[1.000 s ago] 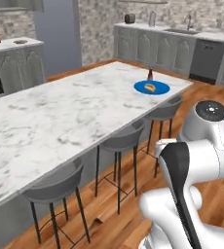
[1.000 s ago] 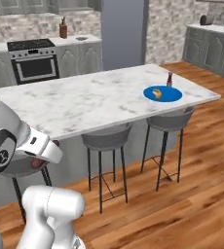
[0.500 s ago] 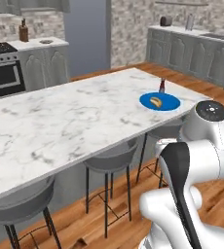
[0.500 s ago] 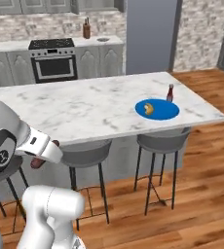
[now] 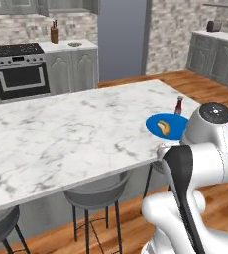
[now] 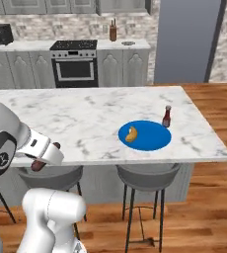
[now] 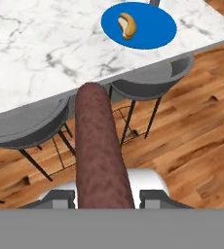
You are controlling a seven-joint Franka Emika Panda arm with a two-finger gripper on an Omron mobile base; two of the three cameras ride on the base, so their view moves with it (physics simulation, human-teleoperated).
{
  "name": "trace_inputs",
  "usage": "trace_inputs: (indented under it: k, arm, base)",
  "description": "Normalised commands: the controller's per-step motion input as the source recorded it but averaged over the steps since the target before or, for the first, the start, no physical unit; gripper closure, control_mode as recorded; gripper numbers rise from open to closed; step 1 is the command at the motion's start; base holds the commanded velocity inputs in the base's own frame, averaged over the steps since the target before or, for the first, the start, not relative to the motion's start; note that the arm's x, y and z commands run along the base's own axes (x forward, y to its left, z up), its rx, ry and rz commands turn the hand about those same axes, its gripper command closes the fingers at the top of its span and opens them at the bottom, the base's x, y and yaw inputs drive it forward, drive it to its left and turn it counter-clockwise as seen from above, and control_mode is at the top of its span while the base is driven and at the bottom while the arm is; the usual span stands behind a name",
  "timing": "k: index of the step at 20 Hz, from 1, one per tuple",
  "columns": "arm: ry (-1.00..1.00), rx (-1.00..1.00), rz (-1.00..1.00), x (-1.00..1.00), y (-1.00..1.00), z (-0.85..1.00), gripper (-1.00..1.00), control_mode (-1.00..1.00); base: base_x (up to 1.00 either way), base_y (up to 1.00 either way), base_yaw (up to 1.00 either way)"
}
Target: Move the hot dog bun to the plate on the dining table and place the condiment next to that plate. Then navigate to the fridge and take the sausage and place it on the plate as well.
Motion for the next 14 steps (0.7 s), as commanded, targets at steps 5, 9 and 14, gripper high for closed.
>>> trace_inputs:
  k: [5, 9, 14]
  arm:
    - [0.00, 0.00, 0.00, 0.00, 0.00, 0.00, 1.00, 1.00]
    - [0.00, 0.00, 0.00, 0.00, 0.00, 0.00, 1.00, 1.00]
    - [0.03, 0.03, 0.04, 0.10, -0.20, -0.01, 1.00, -1.00]
  base:
    - [0.89, -0.75, 0.40]
    - [0.86, -0.74, 0.38]
    - [0.49, -0.67, 0.21]
